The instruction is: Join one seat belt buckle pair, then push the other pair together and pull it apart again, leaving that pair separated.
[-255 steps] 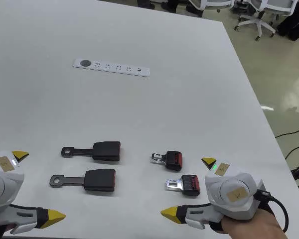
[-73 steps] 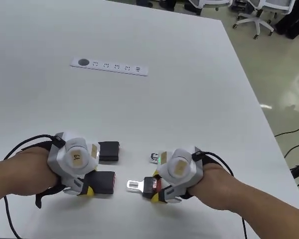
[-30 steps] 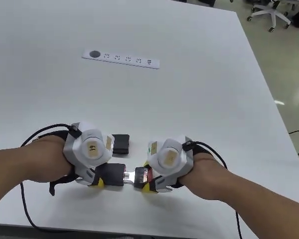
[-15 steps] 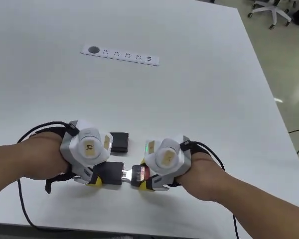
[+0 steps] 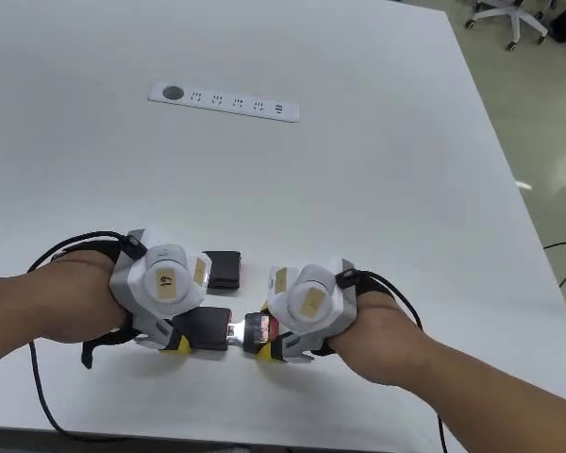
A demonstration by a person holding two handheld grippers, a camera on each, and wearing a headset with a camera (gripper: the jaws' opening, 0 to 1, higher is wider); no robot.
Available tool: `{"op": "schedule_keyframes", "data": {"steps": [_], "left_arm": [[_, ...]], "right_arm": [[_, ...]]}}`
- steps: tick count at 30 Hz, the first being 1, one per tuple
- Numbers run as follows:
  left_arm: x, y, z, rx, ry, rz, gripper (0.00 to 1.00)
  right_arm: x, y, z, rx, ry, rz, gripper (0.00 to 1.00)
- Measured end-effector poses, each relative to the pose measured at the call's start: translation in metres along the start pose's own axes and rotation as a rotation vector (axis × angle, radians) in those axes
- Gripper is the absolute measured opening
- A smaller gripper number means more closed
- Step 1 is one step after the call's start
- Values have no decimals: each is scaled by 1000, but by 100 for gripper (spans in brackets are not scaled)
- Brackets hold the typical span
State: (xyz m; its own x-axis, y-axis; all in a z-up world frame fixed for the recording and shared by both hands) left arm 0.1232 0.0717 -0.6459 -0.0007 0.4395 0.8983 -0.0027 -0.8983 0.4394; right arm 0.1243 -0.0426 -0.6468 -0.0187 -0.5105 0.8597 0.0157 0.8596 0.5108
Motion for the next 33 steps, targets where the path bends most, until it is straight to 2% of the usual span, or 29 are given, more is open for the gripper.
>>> {"op": "schedule_keyframes", "data": {"steps": [1,2,4,9,14,21,26,33], "left_arm": [[0,1,-1,-2,0,-2,32],[0,2,-1,-8,0,0,32],[1,2,-2,-3,1,5,32],[1,1,-2,-2,3,2,32],[2,1,-2,6,6,-10,32],[2,0,-1,0,6,8,32],[5,-4,-1,26,4,-37,31],[5,-5,0,41,12,-44,31]], "right_arm": [[-2,5,3,-15,9,-35,30],[-5,6,4,-9,-2,-13,31],[-7,7,2,-1,-7,-10,31],[-8,6,2,-12,-11,-19,30],[-4,13,8,-12,-10,-24,30],[-1,11,5,-7,-10,-13,31],[1,6,4,19,-9,-20,30],[0,6,3,19,-9,-24,30]]}}
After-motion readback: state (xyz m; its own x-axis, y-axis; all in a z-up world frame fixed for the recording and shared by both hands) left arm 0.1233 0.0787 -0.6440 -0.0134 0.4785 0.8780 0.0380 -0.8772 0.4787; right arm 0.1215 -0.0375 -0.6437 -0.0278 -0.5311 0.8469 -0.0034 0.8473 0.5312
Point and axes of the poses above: the centre of the closed fingertips' face, and the gripper's own axes: x roughly backward along the fingers, z roughly to its left, y roughly out of its top, the point moved 5 cm from there along x, roughly backward along the fingers, and after that the axes turned 2 degrees about -x, right-handed, at the moved point
